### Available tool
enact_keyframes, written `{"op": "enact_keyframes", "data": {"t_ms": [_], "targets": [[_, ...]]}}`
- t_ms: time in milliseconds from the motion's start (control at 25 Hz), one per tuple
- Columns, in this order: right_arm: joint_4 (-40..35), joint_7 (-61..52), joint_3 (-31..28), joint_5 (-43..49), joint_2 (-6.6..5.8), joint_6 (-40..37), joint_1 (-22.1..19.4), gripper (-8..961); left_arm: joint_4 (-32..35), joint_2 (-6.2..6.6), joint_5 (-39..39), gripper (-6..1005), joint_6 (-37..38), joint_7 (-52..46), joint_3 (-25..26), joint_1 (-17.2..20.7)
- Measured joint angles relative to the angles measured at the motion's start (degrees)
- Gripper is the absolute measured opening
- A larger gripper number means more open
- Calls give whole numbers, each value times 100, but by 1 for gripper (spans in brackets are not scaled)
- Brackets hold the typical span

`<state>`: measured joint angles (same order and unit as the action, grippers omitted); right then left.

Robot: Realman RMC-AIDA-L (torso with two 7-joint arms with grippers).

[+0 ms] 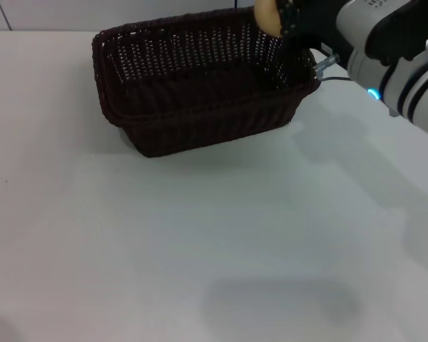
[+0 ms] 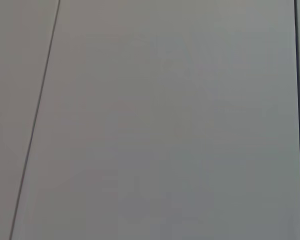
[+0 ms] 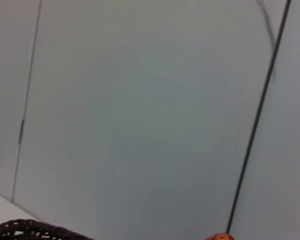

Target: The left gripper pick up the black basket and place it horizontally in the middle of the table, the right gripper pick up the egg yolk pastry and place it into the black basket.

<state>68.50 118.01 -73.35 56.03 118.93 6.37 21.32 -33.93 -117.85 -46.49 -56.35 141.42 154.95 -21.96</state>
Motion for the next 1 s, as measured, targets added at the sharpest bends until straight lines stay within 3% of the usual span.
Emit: {"op": "enact_keyframes", "data": {"t_ms": [320, 680, 1000], "targets": [[-848, -185, -40, -8, -3, 147, 670, 98, 22, -2, 0, 362, -22, -1, 0, -7], [-802, -386, -37, 33, -28, 464, 721, 115, 22, -2, 0, 362, -25, -1, 0, -3], [-558, -353, -61, 41, -3, -16, 521, 444, 35, -1, 0, 362, -26, 0, 0, -40]]}}
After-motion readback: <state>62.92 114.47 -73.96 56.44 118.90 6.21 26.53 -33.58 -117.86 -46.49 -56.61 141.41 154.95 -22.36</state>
